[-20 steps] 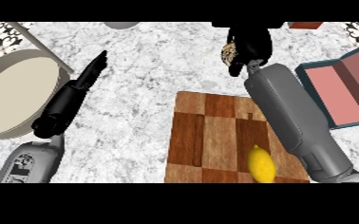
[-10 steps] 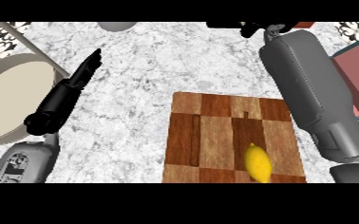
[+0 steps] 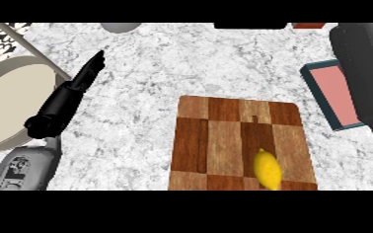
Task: Pick the cupcake from the cutting board and place it in the cardboard box
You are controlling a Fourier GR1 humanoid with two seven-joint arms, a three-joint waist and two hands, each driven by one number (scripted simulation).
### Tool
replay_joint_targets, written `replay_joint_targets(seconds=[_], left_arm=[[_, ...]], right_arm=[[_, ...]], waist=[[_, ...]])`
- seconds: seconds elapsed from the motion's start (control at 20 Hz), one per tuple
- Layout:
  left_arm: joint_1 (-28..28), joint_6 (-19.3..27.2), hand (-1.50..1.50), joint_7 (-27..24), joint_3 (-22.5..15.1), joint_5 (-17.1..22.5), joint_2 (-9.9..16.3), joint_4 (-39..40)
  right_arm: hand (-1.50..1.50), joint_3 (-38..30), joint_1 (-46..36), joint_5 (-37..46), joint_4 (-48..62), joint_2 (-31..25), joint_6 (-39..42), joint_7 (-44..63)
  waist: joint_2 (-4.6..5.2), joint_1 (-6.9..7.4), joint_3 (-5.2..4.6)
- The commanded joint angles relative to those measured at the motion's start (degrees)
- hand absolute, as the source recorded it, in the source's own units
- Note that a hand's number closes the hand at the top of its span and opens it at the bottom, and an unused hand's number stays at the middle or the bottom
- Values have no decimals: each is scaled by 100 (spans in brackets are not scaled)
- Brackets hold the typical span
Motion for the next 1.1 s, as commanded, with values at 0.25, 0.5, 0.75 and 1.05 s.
replay_joint_targets(seconds=[0.25, 0.5, 0.75, 1.05], left_arm=[[112, -28, 0, -303, 40, -94, -117, 212], [48, -127, 0, -152, 94, -42, -54, 161], [204, -167, 0, 185, 74, -66, 8, -434], [-1, -111, 0, -23, 14, -188, -214, 26]], right_arm=[[150, -476, 269, -327, 792, -1098, 901, -791], [150, -867, 321, -872, 1417, -1304, 1937, -973], [150, -1030, 885, -1156, 1615, -1645, 2438, -1720], [-150, -1232, 1006, -1474, 2185, -1844, 3183, -2385]], waist=[[6, -14, 0], [9, 7, 2], [-26, 15, 6], [9, 12, 6]])
